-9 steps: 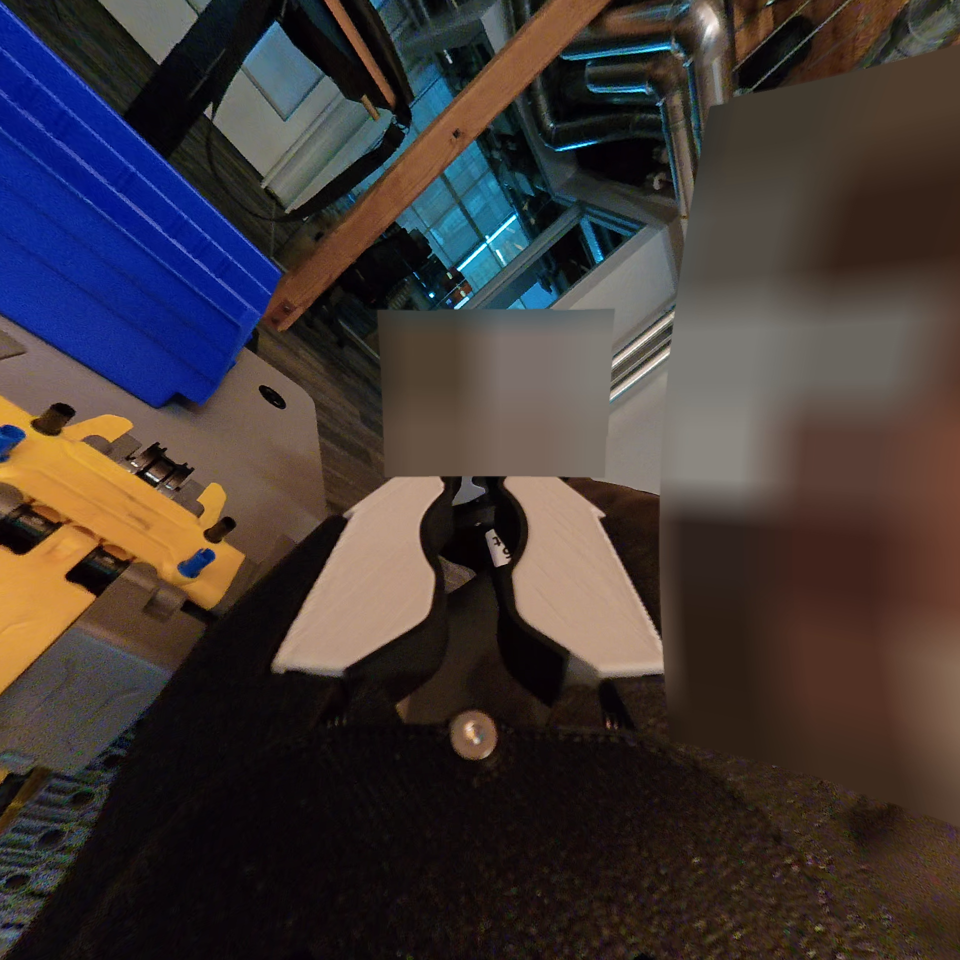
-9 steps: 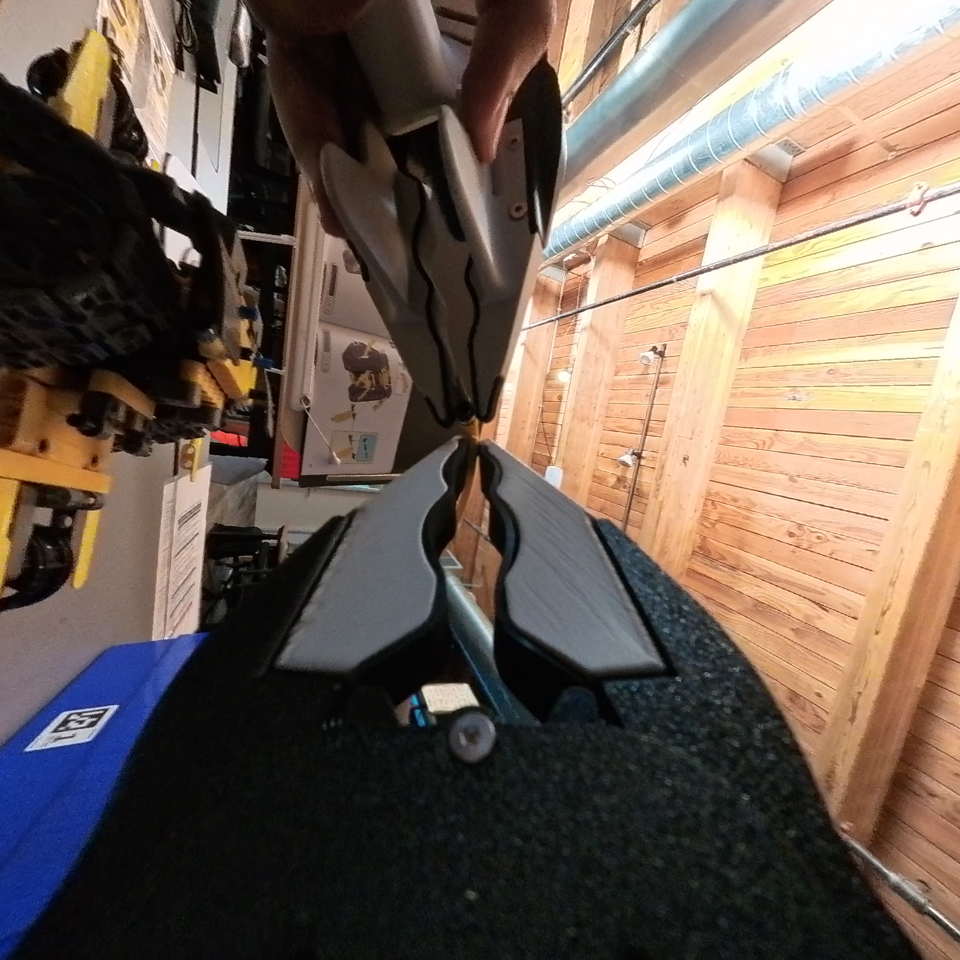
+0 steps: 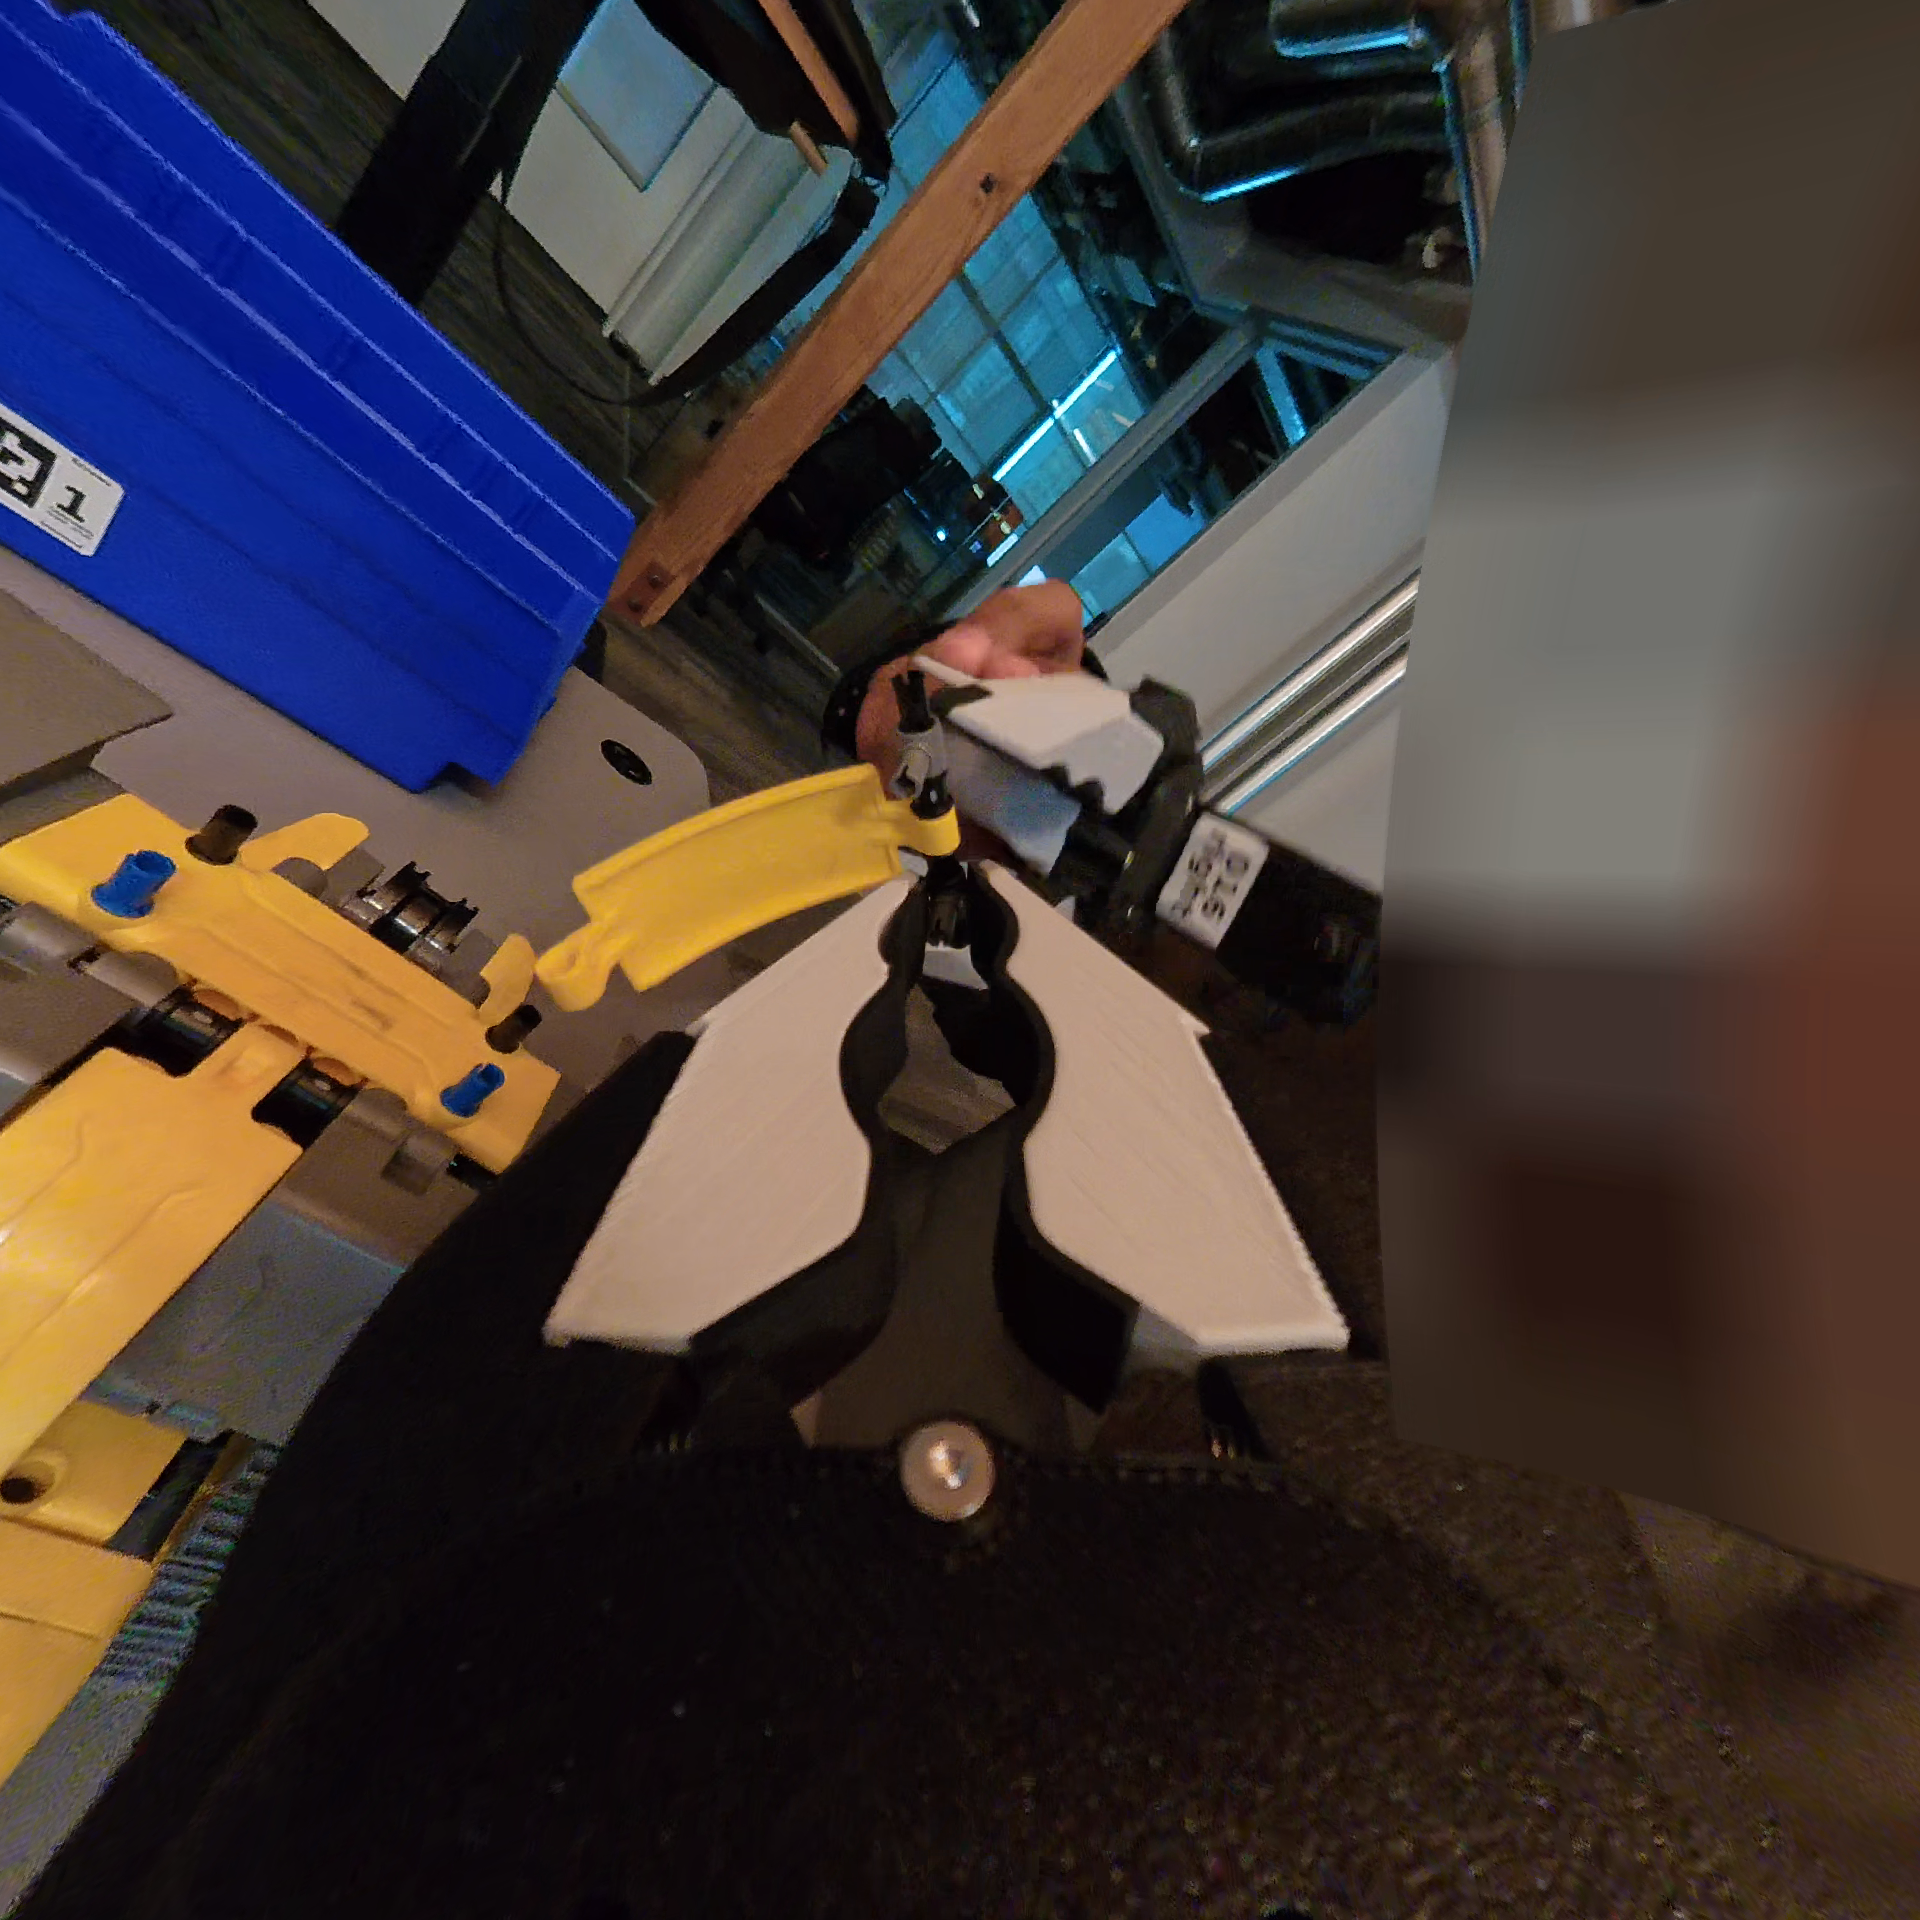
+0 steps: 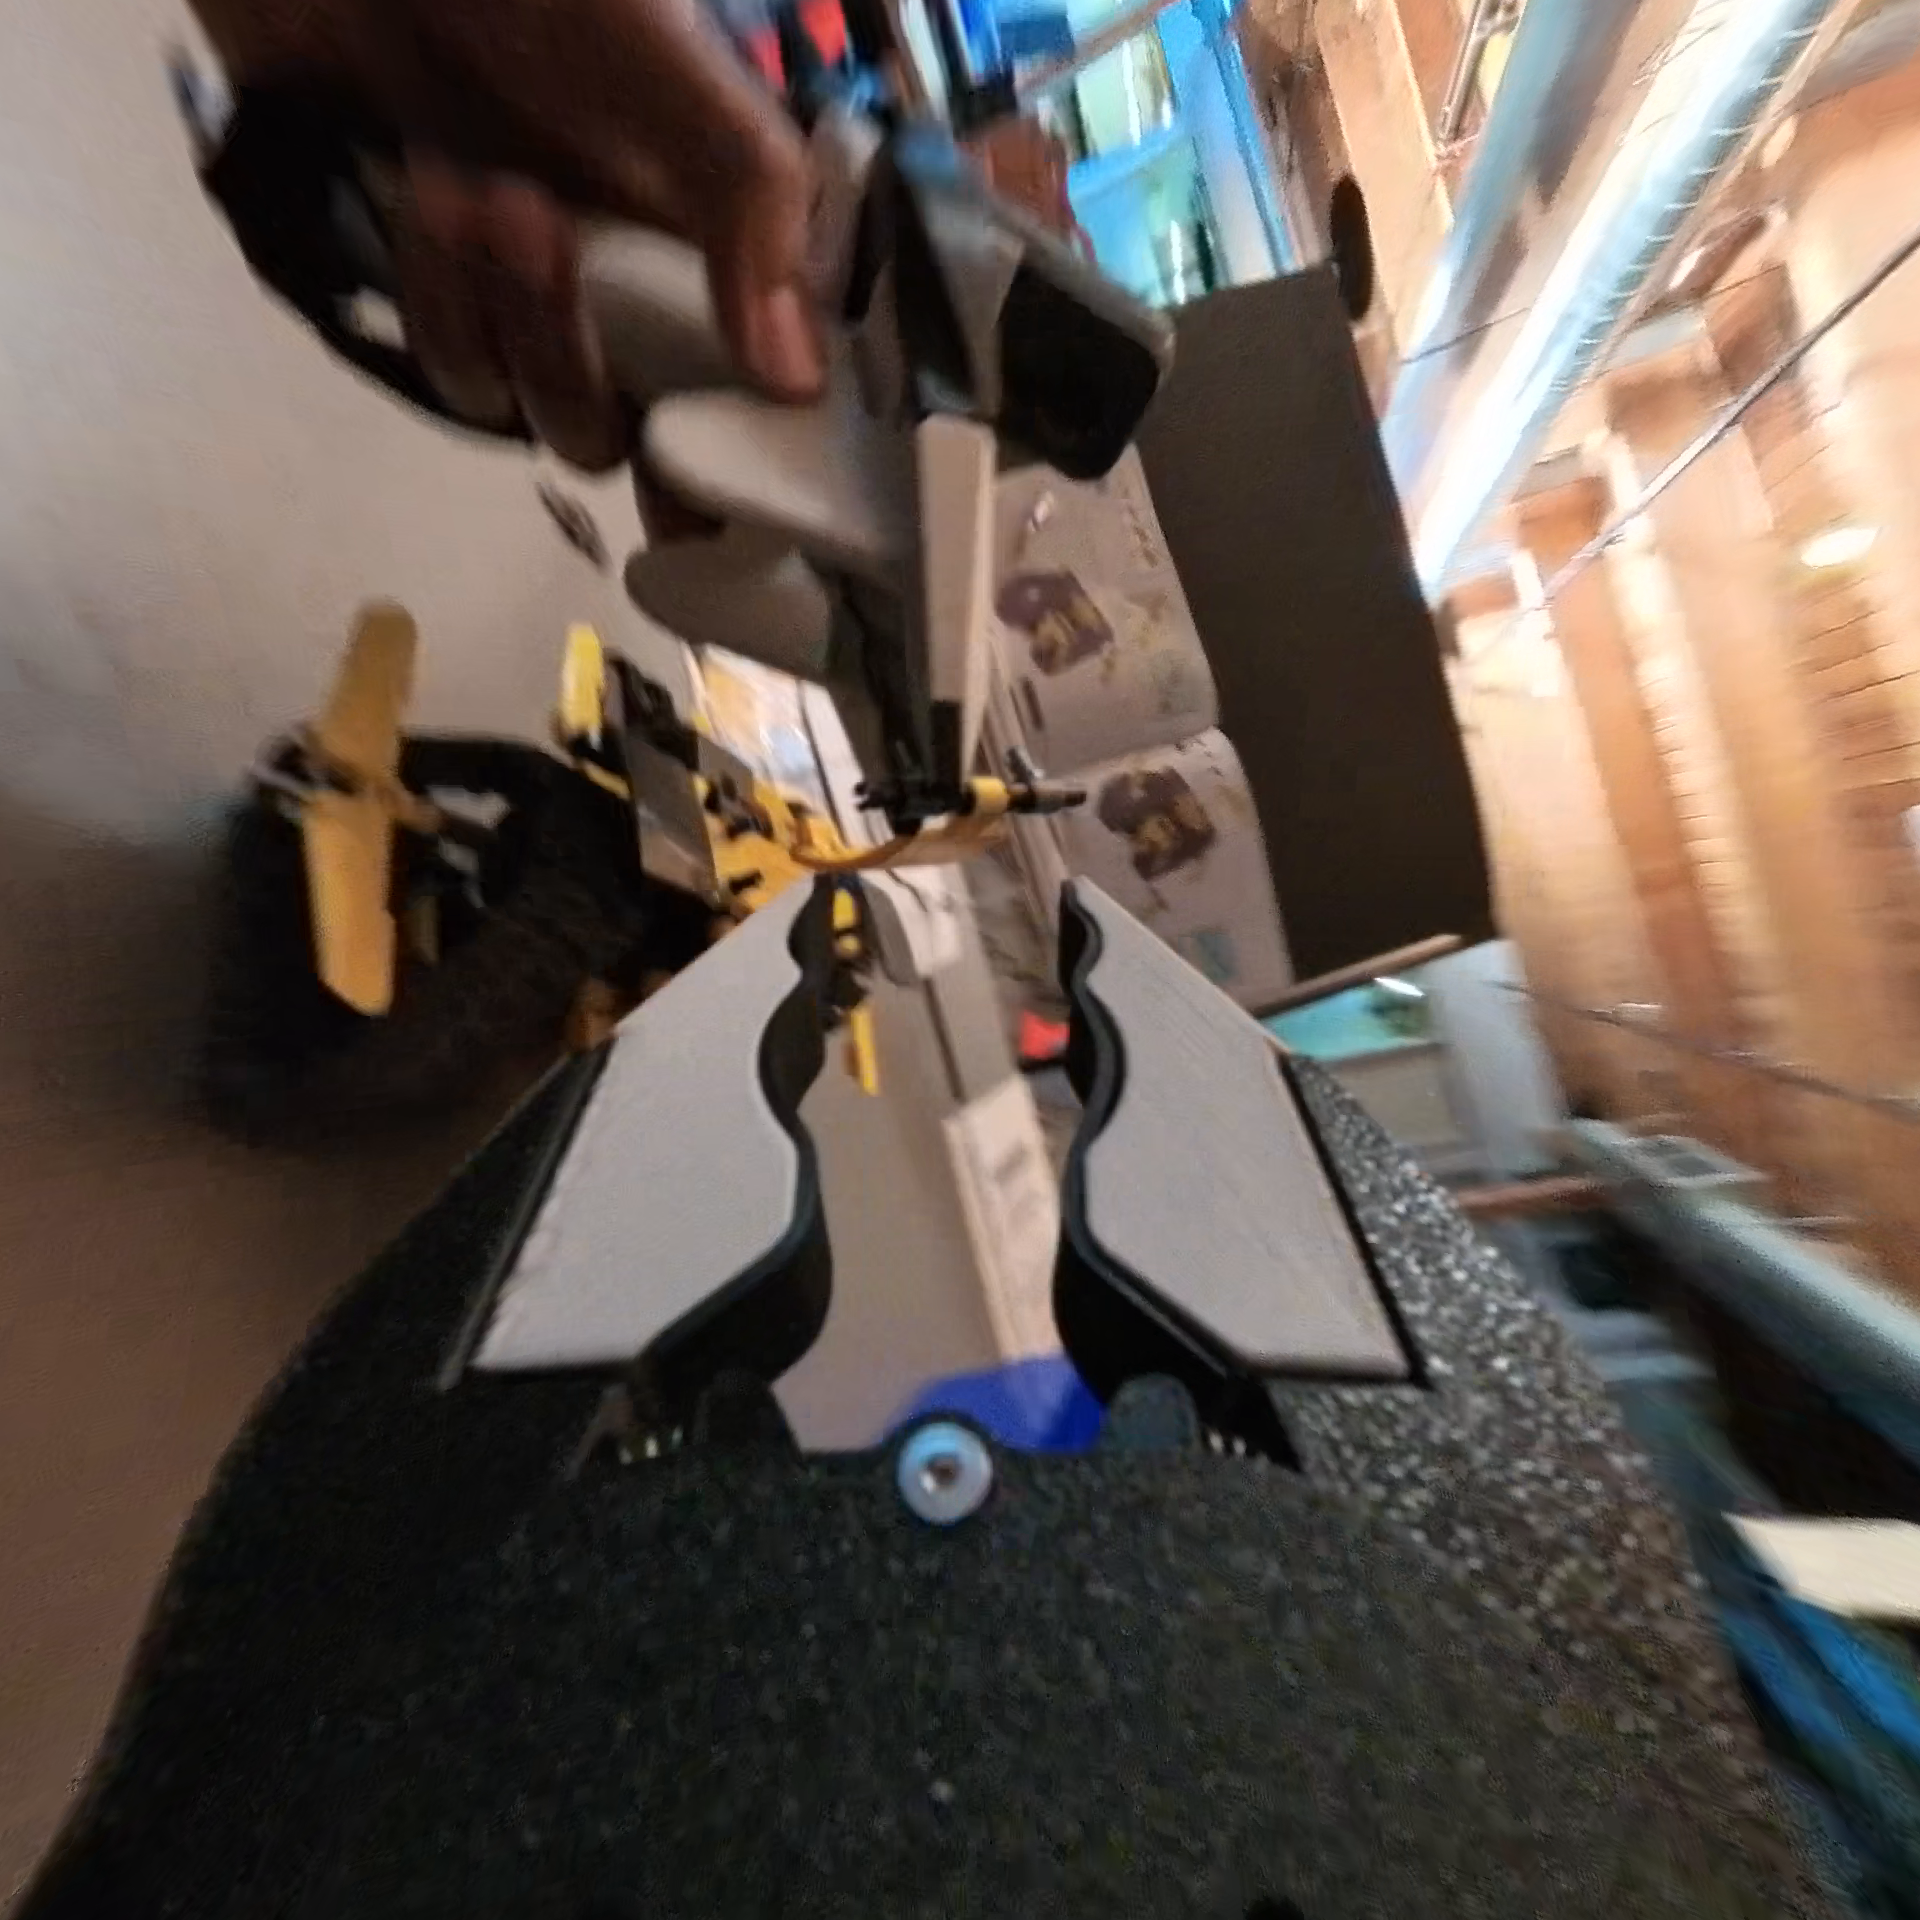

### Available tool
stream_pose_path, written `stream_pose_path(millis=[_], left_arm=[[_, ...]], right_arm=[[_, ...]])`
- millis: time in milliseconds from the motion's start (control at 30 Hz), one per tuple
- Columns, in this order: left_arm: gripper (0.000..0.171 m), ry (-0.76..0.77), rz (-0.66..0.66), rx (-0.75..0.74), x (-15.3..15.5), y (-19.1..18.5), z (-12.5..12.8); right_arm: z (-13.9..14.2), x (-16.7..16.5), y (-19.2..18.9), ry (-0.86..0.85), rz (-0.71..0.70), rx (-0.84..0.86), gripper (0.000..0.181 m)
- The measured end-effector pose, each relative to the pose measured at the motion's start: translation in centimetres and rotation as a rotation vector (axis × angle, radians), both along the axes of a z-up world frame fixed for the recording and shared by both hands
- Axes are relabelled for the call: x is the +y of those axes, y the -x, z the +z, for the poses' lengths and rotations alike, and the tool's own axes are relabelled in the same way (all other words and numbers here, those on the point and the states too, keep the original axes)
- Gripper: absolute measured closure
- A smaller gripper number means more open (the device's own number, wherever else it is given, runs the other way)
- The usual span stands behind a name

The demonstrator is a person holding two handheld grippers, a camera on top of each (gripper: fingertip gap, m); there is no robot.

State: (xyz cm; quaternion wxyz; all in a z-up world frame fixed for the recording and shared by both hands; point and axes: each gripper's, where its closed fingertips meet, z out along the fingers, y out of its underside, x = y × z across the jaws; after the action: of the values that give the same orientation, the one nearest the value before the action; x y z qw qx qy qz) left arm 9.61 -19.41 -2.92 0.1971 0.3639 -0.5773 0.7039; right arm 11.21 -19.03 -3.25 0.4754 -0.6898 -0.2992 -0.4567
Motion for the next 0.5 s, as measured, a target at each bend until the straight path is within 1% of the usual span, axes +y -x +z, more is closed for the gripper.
stream_pose_path(millis=[133, 233, 333, 500], left_arm=[[0.168, -0.001, -0.069, 0.015, -0.9, 1.0, 0.0], [0.167, -0.035, -0.119, 0.025, -1.8, 1.7, -0.5], [0.167, -0.048, -0.155, 0.027, -2.2, 2.3, -0.5], [0.167, -0.056, -0.217, 0.043, -2.5, 3.1, -0.8]], right_arm=[[1.0, -0.3, 1.5, -0.059, 0.224, 0.322, 0.128], [0.5, -0.1, 1.9, -0.041, 0.328, 0.488, 0.122], [0.0, -0.1, 2.4, 0.002, 0.392, 0.586, 0.123], [-0.4, -0.4, 3.2, 0.034, 0.449, 0.642, 0.124]])
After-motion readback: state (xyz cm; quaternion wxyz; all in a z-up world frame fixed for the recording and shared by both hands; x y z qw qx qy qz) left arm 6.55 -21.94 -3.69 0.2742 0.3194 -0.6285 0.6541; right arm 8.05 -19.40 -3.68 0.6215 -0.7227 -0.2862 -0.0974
